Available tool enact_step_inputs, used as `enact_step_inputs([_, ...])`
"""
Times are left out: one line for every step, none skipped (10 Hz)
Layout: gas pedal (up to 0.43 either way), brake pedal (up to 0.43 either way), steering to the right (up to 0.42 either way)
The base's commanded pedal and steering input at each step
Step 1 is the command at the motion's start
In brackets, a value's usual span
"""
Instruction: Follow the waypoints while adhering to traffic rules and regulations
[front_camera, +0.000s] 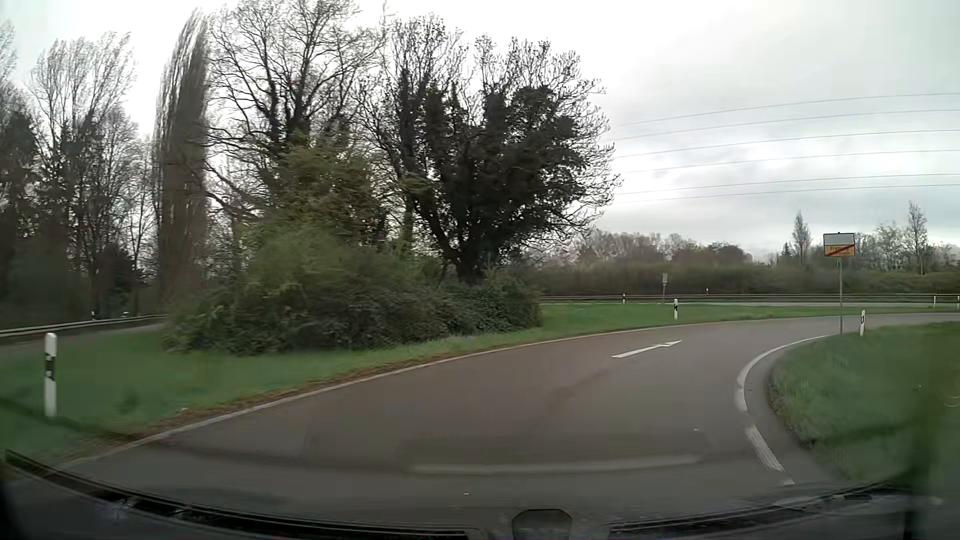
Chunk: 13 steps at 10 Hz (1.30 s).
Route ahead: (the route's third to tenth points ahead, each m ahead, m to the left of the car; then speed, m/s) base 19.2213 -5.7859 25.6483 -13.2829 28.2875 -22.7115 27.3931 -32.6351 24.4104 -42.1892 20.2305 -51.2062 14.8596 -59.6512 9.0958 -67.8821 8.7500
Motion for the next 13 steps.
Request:
enact_step_inputs([0.059, 0.0, 0.158])
enact_step_inputs([0.059, 0.0, 0.159])
enact_step_inputs([0.059, 0.0, 0.16])
enact_step_inputs([0.059, 0.0, 0.162])
enact_step_inputs([0.059, 0.0, 0.163])
enact_step_inputs([0.059, 0.0, 0.166])
enact_step_inputs([0.059, 0.0, 0.169])
enact_step_inputs([0.059, 0.0, 0.172])
enact_step_inputs([0.059, 0.0, 0.173])
enact_step_inputs([0.059, 0.0, 0.174])
enact_step_inputs([0.059, 0.0, 0.175])
enact_step_inputs([0.059, 0.0, 0.177])
enact_step_inputs([0.059, 0.0, 0.178])
